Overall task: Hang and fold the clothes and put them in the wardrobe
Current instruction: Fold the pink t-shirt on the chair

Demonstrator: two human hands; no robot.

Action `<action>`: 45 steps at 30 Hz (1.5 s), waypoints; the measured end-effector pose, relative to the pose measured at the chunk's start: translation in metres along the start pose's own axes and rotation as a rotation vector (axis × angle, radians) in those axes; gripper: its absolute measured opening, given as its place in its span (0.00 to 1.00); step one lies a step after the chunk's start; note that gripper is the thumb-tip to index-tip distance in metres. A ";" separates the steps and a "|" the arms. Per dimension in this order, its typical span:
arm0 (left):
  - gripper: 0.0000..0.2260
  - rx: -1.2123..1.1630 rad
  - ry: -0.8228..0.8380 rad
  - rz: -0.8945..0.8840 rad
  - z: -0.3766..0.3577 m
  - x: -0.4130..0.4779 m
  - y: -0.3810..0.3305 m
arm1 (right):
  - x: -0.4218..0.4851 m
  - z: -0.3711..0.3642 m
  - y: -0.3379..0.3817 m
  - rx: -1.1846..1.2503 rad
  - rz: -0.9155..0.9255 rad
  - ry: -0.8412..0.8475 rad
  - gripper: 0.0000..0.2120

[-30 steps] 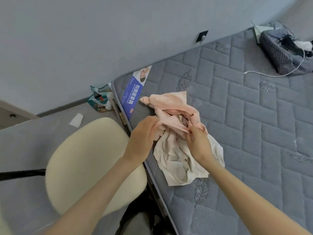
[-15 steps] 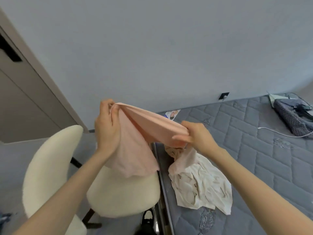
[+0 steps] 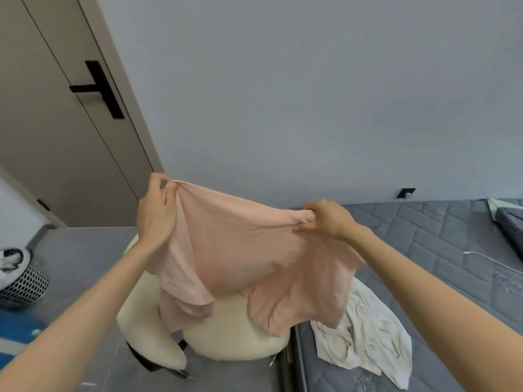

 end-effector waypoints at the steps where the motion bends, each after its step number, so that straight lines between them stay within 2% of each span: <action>1: 0.05 0.050 0.030 -0.003 -0.002 0.006 0.007 | 0.009 -0.005 0.001 -0.068 -0.017 0.033 0.11; 4: 0.07 0.169 0.078 0.022 -0.009 0.026 0.026 | 0.038 -0.017 0.008 -0.149 -0.040 0.038 0.03; 8: 0.09 0.178 0.083 0.060 -0.013 0.069 0.032 | 0.083 0.007 0.025 -0.124 -0.075 -0.247 0.10; 15: 0.11 0.097 -0.014 -0.105 -0.002 0.137 -0.005 | 0.123 0.088 0.058 -0.205 -0.042 -0.625 0.11; 19: 0.11 0.070 -0.058 -0.202 0.000 0.137 -0.017 | 0.113 0.107 0.063 -0.285 -0.046 -0.745 0.11; 21: 0.11 0.056 -0.032 -0.239 -0.003 0.128 -0.015 | 0.103 0.105 0.059 -0.310 -0.064 -0.749 0.11; 25: 0.10 0.048 0.122 -0.272 -0.022 0.096 0.003 | 0.083 0.072 0.031 -0.354 -0.126 -0.537 0.12; 30: 0.06 0.207 0.515 -0.329 -0.067 0.022 0.050 | 0.048 -0.018 -0.024 -0.411 -0.222 -0.196 0.11; 33: 0.07 0.368 0.763 -0.258 -0.106 -0.031 0.100 | 0.023 -0.095 -0.058 -0.481 -0.219 -0.013 0.11; 36: 0.10 0.430 0.974 -0.090 -0.147 -0.086 0.156 | -0.010 -0.178 -0.090 -0.475 -0.247 0.184 0.14; 38: 0.12 0.485 1.048 -0.021 -0.169 -0.121 0.189 | -0.031 -0.226 -0.108 -0.442 -0.260 0.255 0.16; 41: 0.11 0.521 1.126 0.175 -0.188 -0.171 0.237 | -0.061 -0.287 -0.125 -0.319 -0.283 0.365 0.18; 45: 0.13 0.626 1.146 0.135 -0.193 -0.225 0.273 | -0.095 -0.347 -0.134 -0.178 -0.275 0.546 0.20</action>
Point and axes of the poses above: each hand's wrist, its own x-axis towards the middle knuckle, its own z-axis out of the back of the hand, y = z × x, the point moved 5 cm from there along x, towards the middle knuckle
